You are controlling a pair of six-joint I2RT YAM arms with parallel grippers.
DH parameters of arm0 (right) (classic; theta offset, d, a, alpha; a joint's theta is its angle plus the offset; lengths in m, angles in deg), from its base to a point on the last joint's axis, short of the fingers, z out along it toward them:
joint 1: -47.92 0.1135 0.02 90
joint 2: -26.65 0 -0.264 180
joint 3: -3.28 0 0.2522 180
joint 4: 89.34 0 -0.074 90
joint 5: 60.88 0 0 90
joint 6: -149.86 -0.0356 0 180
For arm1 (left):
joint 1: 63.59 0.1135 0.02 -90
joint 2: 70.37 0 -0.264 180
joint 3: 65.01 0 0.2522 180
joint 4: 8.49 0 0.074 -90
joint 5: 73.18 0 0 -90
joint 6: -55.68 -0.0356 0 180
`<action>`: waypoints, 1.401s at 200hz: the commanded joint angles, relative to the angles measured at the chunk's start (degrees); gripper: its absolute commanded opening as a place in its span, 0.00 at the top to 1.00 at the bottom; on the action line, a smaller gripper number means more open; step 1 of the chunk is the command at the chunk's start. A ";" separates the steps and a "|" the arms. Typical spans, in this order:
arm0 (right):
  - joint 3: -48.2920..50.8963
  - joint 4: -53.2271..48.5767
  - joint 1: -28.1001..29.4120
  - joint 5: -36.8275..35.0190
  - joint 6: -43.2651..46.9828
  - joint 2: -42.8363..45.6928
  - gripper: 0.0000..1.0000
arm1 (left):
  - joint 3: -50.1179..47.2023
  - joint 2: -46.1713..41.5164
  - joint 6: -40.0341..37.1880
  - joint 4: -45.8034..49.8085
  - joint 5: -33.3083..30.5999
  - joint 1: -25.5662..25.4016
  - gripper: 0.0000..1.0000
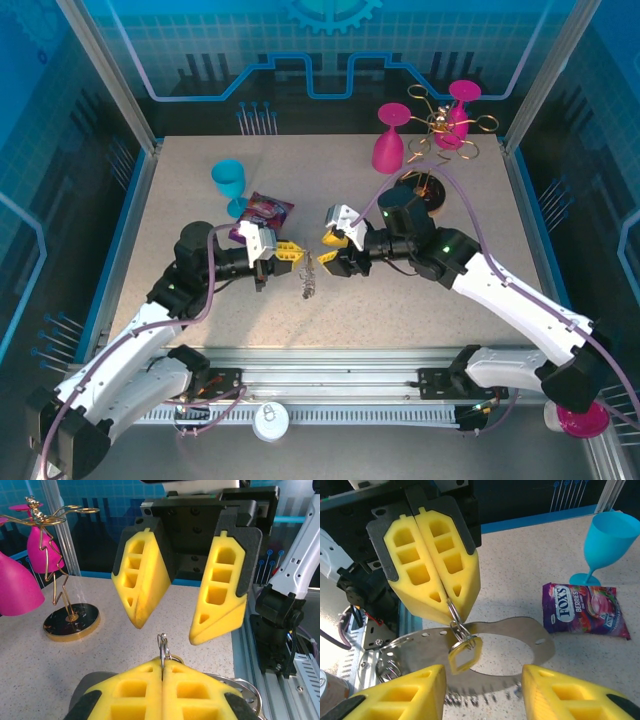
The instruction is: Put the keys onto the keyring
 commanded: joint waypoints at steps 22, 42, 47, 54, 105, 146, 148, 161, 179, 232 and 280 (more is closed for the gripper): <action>0.28 5.35 1.61 1.33 -3.12 -1.66 0.55 | -1.48 -0.99 6.06 -9.06 -3.03 -0.20 1.00; -0.06 5.79 2.09 0.55 -3.01 -2.74 0.55 | -1.83 -0.99 7.15 -10.04 -3.65 -0.20 1.00; -0.30 5.66 2.31 0.09 -2.72 -3.03 0.55 | -1.92 -1.02 7.41 -10.20 -3.70 -0.16 1.00; -0.54 5.53 2.56 -0.86 -2.34 -3.43 0.56 | -2.00 -1.02 7.70 -10.42 -3.79 -0.24 1.00; -1.31 6.57 3.25 -5.66 -0.55 -4.33 0.70 | -2.22 -1.16 8.34 -11.04 -4.21 -0.23 1.00; -1.10 4.62 3.01 -7.21 1.19 -3.97 0.89 | -2.45 -1.04 8.70 -11.74 -4.96 -0.21 1.00; -1.05 4.39 3.06 -7.24 1.37 -3.91 0.90 | -2.45 -1.02 8.78 -11.82 -5.05 -0.22 1.00; -0.72 2.87 3.04 -7.88 2.54 -4.06 0.95 | -2.48 -0.87 9.66 -12.62 -5.88 -0.15 1.00; 0.24 1.56 3.06 -8.13 3.06 -4.30 0.99 | -2.45 -0.13 10.44 -14.28 -6.25 -0.14 1.00; 0.63 0.62 3.41 -6.53 2.80 -5.85 0.97 | -1.77 1.26 11.53 -16.86 -6.69 -0.18 1.00; 2.34 4.46 1.93 -7.34 0.49 -1.81 0.69 | -2.17 1.55 11.31 -17.36 -6.80 -0.25 1.00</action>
